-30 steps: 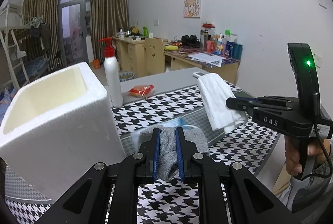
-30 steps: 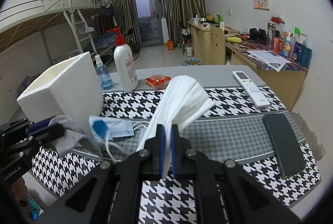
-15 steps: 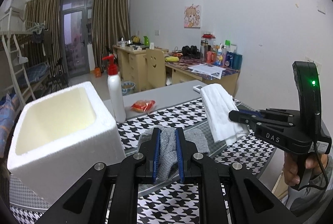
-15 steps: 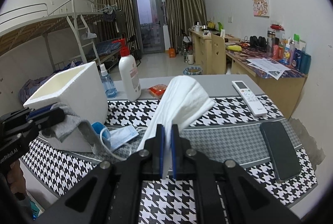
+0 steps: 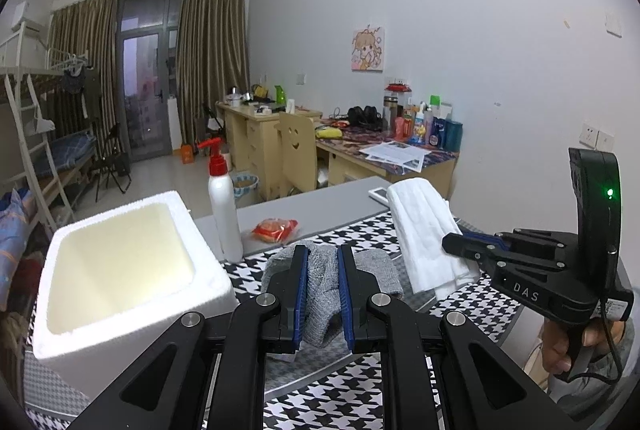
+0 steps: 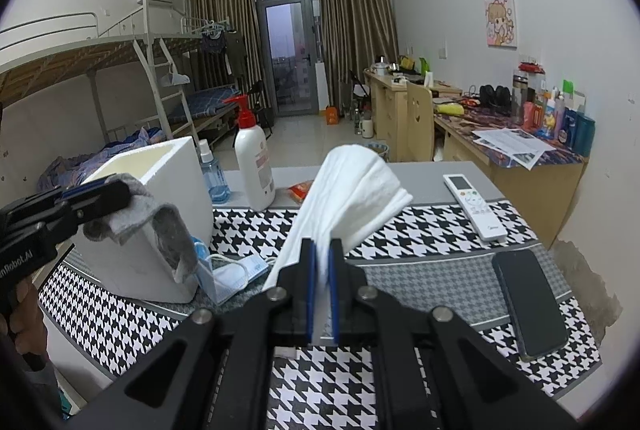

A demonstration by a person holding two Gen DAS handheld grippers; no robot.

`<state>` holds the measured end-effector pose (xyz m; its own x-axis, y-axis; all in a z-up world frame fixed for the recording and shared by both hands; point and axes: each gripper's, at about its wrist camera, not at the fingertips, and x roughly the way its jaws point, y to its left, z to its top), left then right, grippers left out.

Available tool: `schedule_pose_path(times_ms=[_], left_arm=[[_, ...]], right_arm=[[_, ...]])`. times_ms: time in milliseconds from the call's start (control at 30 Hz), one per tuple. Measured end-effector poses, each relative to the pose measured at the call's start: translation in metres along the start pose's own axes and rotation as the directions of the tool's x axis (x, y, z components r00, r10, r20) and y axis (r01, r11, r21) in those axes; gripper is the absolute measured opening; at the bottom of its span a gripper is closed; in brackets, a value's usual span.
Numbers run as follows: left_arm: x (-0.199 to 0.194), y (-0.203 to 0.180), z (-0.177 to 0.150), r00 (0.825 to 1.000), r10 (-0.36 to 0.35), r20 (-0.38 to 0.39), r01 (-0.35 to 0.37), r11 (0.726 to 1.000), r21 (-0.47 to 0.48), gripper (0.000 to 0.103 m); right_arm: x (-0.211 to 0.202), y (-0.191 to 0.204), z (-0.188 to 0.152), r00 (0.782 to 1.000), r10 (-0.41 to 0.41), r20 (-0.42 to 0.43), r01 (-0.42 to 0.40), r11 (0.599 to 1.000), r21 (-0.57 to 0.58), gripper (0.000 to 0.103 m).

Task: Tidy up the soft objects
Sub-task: 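Carry the grey sock with the left gripper over the white foam box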

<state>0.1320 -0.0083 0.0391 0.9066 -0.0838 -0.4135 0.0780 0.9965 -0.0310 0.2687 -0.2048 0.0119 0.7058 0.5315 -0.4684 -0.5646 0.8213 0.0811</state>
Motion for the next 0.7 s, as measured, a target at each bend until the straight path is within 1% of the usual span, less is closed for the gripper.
schedule_pose_path(times_ms=[233, 700], left_arm=[[-0.005, -0.003, 0.011, 0.999, 0.006, 0.033, -0.006, 1.000, 0.016, 0.015], [-0.009, -0.001, 0.024, 0.997, 0.027, 0.069, -0.028, 1.000, 0.012, 0.016]], right_arm=[[-0.003, 0.001, 0.001, 1.000, 0.004, 0.011, -0.004, 1.000, -0.002, 0.009], [-0.013, 0.007, 0.012, 0.998, 0.013, 0.055, -0.012, 1.000, -0.018, 0.009]])
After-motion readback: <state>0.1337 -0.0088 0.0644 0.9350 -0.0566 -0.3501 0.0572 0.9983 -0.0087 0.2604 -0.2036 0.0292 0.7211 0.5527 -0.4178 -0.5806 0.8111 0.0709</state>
